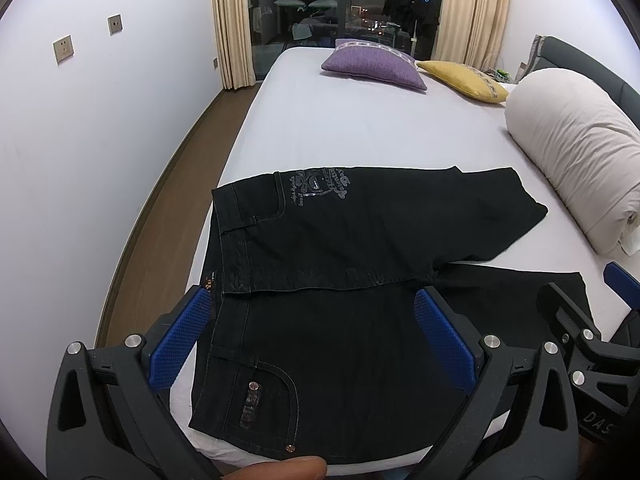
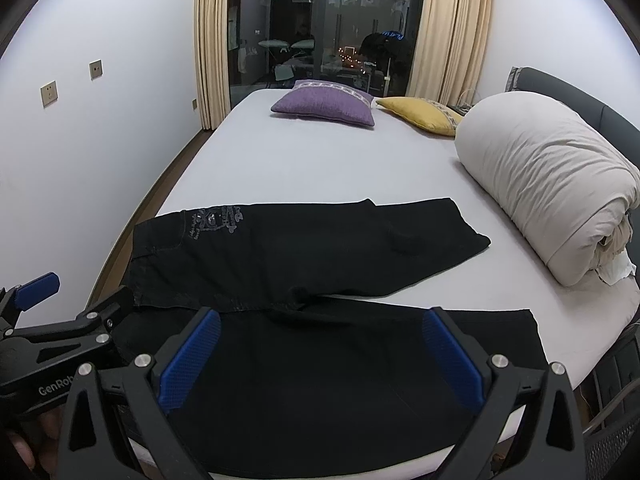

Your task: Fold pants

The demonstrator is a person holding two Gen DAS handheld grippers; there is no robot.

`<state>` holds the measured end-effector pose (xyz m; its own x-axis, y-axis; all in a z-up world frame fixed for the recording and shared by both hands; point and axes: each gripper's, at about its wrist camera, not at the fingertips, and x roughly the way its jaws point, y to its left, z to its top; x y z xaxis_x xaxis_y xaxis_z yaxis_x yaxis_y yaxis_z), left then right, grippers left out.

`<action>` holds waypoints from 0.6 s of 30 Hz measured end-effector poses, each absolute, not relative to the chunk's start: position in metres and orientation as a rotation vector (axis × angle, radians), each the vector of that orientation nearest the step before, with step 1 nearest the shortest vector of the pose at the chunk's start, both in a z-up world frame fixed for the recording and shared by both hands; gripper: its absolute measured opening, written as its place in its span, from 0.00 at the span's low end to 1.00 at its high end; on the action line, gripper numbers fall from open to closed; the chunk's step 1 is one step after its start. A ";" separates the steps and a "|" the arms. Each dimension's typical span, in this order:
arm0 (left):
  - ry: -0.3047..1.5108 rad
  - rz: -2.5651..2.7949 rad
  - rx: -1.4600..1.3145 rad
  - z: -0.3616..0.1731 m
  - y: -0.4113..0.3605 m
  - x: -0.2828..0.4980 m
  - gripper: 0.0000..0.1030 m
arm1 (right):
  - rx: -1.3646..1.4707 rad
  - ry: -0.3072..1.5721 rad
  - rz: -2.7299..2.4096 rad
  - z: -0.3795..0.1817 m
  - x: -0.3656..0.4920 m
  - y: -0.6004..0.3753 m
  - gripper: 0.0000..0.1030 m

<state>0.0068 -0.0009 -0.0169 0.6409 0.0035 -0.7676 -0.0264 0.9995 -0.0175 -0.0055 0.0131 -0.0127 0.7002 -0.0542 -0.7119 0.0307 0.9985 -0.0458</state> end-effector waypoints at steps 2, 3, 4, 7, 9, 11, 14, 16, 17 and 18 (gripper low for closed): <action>0.875 0.017 -0.028 -0.017 -0.001 0.007 1.00 | -0.031 0.794 -0.048 -0.014 -0.005 0.014 1.00; 0.875 0.017 -0.028 -0.017 -0.001 0.007 1.00 | -0.032 0.793 -0.048 -0.014 -0.005 0.015 1.00; 0.875 0.016 -0.029 -0.017 -0.001 0.007 1.00 | -0.032 0.793 -0.048 -0.014 -0.005 0.014 1.00; 0.877 0.016 -0.028 -0.019 0.000 0.007 1.00 | -0.032 0.795 -0.049 -0.015 -0.005 0.013 1.00; 0.878 0.015 -0.029 -0.021 0.000 0.007 1.00 | -0.031 0.796 -0.050 -0.015 -0.006 0.012 1.00; 0.880 0.014 -0.029 -0.022 0.001 0.007 1.00 | -0.031 0.797 -0.049 -0.016 -0.006 0.012 1.00; 0.883 0.014 -0.033 -0.023 0.001 0.006 1.00 | -0.032 0.797 -0.051 -0.017 -0.006 0.012 1.00; 0.884 0.015 -0.030 -0.023 0.001 0.006 1.00 | -0.032 0.798 -0.051 -0.017 -0.006 0.011 1.00; 0.883 0.014 -0.031 -0.023 0.002 0.006 1.00 | -0.032 0.798 -0.051 -0.017 -0.006 0.013 1.00; 0.883 0.015 -0.030 -0.023 0.002 0.006 1.00 | -0.033 0.798 -0.052 -0.017 -0.006 0.014 1.00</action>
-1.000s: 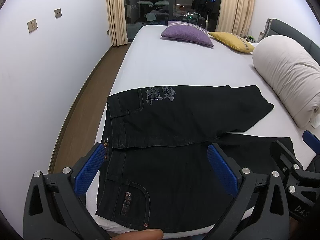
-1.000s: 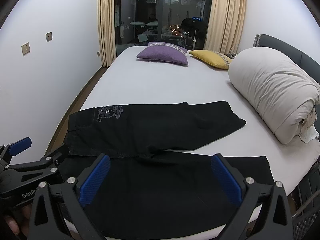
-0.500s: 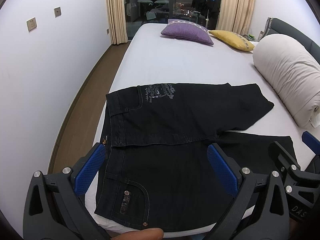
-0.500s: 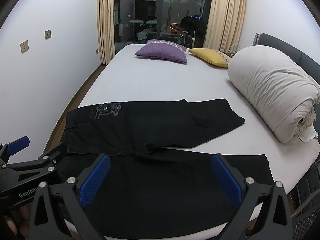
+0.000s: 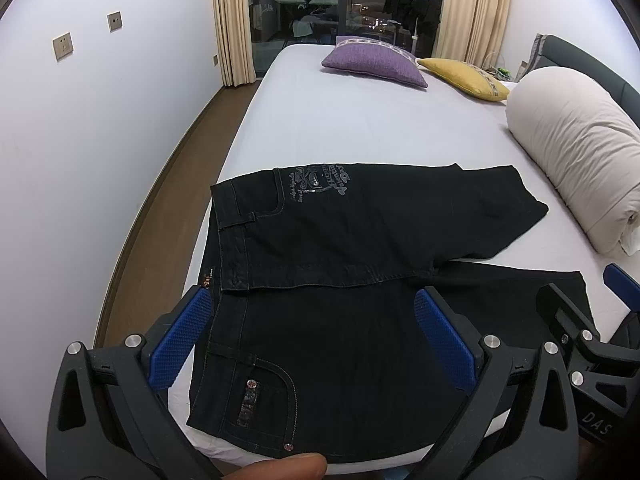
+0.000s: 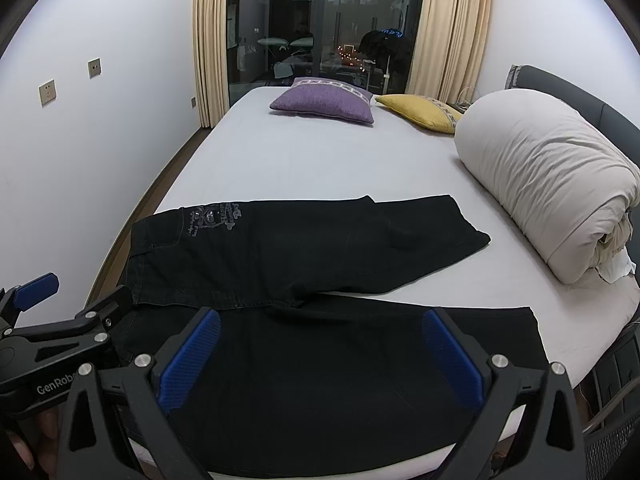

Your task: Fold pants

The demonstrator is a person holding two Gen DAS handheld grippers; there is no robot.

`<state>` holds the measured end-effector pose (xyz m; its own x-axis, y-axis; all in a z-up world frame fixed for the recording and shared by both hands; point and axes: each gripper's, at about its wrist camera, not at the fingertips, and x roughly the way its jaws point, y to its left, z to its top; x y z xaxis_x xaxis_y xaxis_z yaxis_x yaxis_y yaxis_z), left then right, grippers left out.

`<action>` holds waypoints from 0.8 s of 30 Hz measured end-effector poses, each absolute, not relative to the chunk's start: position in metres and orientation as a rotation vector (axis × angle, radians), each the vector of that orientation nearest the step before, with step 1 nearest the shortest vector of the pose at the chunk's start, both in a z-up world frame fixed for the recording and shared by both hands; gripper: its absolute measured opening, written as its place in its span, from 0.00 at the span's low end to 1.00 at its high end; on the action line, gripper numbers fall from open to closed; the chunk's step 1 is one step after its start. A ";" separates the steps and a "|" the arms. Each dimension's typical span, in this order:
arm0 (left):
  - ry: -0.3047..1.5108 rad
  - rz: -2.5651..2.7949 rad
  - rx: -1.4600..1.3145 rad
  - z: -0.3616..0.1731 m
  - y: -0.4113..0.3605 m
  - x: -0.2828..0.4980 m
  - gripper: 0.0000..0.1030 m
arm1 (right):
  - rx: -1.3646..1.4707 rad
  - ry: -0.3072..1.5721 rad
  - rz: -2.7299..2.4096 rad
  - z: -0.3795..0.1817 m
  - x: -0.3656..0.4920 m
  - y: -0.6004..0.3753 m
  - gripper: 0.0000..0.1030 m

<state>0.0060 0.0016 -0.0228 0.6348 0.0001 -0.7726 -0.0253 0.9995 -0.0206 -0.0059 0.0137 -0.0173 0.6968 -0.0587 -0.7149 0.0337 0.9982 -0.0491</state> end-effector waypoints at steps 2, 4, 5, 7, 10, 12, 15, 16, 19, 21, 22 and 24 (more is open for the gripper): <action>0.885 0.017 -0.032 -0.023 0.002 0.007 1.00 | -0.033 0.798 -0.051 -0.017 -0.006 0.014 1.00; 0.886 0.020 -0.031 -0.023 0.001 0.006 1.00 | -0.034 0.798 -0.052 -0.018 -0.006 0.014 1.00; 0.887 0.022 -0.031 -0.023 0.001 0.006 1.00 | -0.033 0.798 -0.051 -0.018 -0.006 0.014 1.00; 0.888 0.026 -0.030 -0.022 -0.001 0.006 1.00 | -0.034 0.798 -0.052 -0.018 -0.006 0.015 1.00; 0.889 0.033 -0.027 -0.022 -0.001 0.006 1.00 | -0.035 0.799 -0.053 -0.018 -0.006 0.016 1.00; 0.888 0.034 -0.026 -0.022 -0.002 0.006 1.00 | -0.034 0.799 -0.052 -0.018 -0.006 0.016 1.00; 0.884 0.038 -0.020 -0.023 -0.002 0.007 1.00 | -0.036 0.800 -0.053 -0.019 -0.006 0.016 1.00; 0.882 0.037 -0.019 -0.023 -0.003 0.008 1.00 | -0.037 0.800 -0.053 -0.019 -0.006 0.016 1.00; 0.878 0.038 -0.017 -0.023 -0.003 0.008 1.00 | -0.035 0.802 -0.053 -0.019 -0.006 0.015 1.00; 0.878 0.037 -0.018 -0.023 -0.002 0.008 1.00 | -0.036 0.801 -0.054 -0.019 -0.005 0.017 1.00; 0.877 0.037 -0.018 -0.023 -0.002 0.008 1.00 | -0.036 0.802 -0.054 -0.019 -0.005 0.017 1.00; 0.876 0.034 -0.020 -0.023 -0.002 0.008 1.00 | -0.036 0.803 -0.051 -0.019 -0.006 0.017 1.00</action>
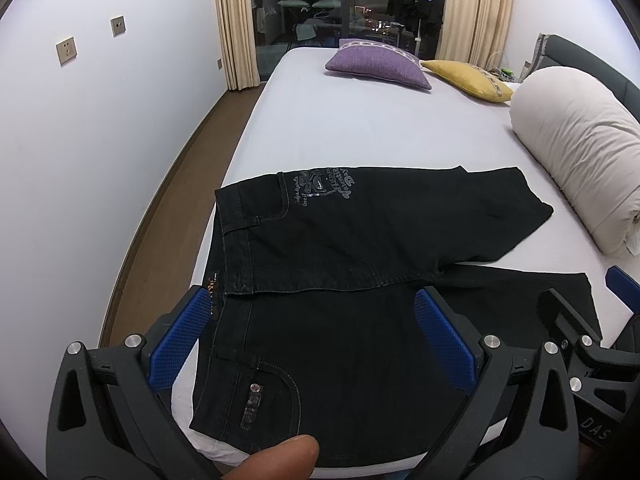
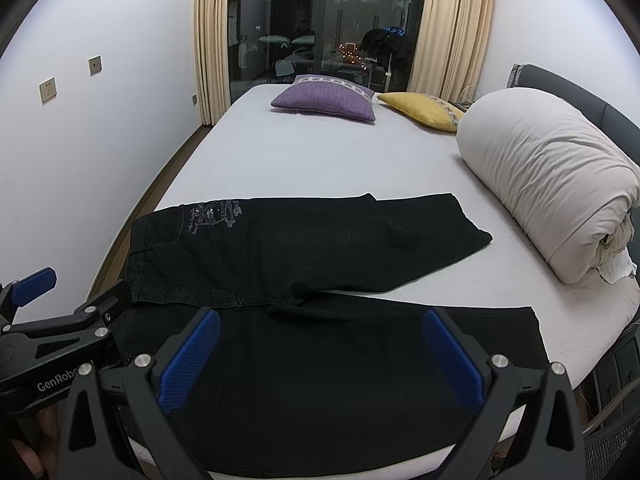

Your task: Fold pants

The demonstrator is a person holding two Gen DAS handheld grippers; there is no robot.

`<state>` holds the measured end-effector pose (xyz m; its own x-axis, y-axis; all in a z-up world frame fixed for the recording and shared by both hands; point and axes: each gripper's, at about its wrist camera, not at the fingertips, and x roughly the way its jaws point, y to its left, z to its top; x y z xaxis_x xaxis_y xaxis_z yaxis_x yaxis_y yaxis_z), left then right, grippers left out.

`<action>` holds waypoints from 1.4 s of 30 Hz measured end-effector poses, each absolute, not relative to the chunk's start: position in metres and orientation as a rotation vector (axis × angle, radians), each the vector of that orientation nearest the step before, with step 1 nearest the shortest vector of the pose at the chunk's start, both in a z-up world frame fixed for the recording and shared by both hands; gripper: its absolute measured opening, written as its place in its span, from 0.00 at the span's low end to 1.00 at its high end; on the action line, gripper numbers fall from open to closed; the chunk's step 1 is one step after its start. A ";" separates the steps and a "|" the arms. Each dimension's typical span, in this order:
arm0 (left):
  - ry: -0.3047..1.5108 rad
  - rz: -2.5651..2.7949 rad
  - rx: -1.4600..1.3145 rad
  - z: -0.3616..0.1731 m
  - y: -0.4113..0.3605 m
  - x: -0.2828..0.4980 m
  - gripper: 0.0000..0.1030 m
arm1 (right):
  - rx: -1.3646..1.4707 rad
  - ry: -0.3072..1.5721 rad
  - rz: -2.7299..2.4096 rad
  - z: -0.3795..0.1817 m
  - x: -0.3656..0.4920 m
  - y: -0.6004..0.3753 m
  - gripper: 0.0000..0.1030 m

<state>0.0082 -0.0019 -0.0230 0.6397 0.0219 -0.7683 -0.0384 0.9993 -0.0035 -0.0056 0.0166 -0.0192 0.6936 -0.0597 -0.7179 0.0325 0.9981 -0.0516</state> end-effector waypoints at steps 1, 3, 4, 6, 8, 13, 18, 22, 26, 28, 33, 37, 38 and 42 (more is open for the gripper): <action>0.877 0.033 -0.021 -0.023 -0.002 0.008 1.00 | -0.036 0.804 -0.050 -0.020 -0.006 0.016 1.00; 0.885 0.031 -0.023 -0.024 0.000 0.010 1.00 | -0.036 0.808 -0.047 -0.022 -0.006 0.017 1.00; 0.890 0.029 -0.027 -0.024 0.000 0.012 1.00 | -0.037 0.810 -0.045 -0.024 -0.006 0.017 1.00; 0.895 0.031 -0.027 -0.025 0.001 0.015 1.00 | -0.038 0.814 -0.043 -0.025 -0.006 0.016 1.00; 0.894 0.025 -0.024 -0.025 0.001 0.018 1.00 | -0.038 0.821 -0.039 -0.027 -0.004 0.016 1.00; 0.857 0.008 0.009 -0.025 -0.001 0.024 1.00 | -0.040 0.836 -0.029 -0.031 0.004 0.018 1.00; 0.839 -0.114 -0.031 -0.030 -0.002 0.039 1.00 | -0.039 0.853 -0.002 -0.035 0.013 0.017 1.00; 0.895 -0.154 -0.019 -0.042 -0.003 0.054 1.00 | -0.025 0.868 0.054 -0.041 0.024 0.012 1.00; 0.892 -0.108 0.074 -0.051 -0.001 0.085 1.00 | -0.026 0.872 0.115 -0.048 0.038 0.003 1.00; 0.877 -0.079 0.139 -0.055 0.006 0.110 1.00 | -0.015 0.876 0.157 -0.050 0.048 -0.006 1.00; 0.880 -0.036 0.245 -0.073 0.036 0.187 1.00 | -0.012 0.881 0.175 -0.056 0.082 -0.032 1.00; 0.941 -0.032 0.295 -0.098 0.055 0.259 1.00 | -0.009 0.884 0.208 -0.060 0.117 -0.040 1.00; 0.955 -0.056 0.297 -0.105 0.057 0.271 1.00 | -0.036 0.877 0.222 -0.061 0.126 -0.039 1.00; 1.018 -0.140 0.389 -0.135 0.063 0.324 1.00 | -0.140 0.865 0.315 -0.068 0.155 -0.037 0.98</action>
<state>0.3241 0.0632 -0.1355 0.5230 0.0655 -0.8498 0.2922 0.9229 0.2509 0.1553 -0.0372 -0.0682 0.6063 0.2147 -0.7657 -0.3276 0.9448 0.0056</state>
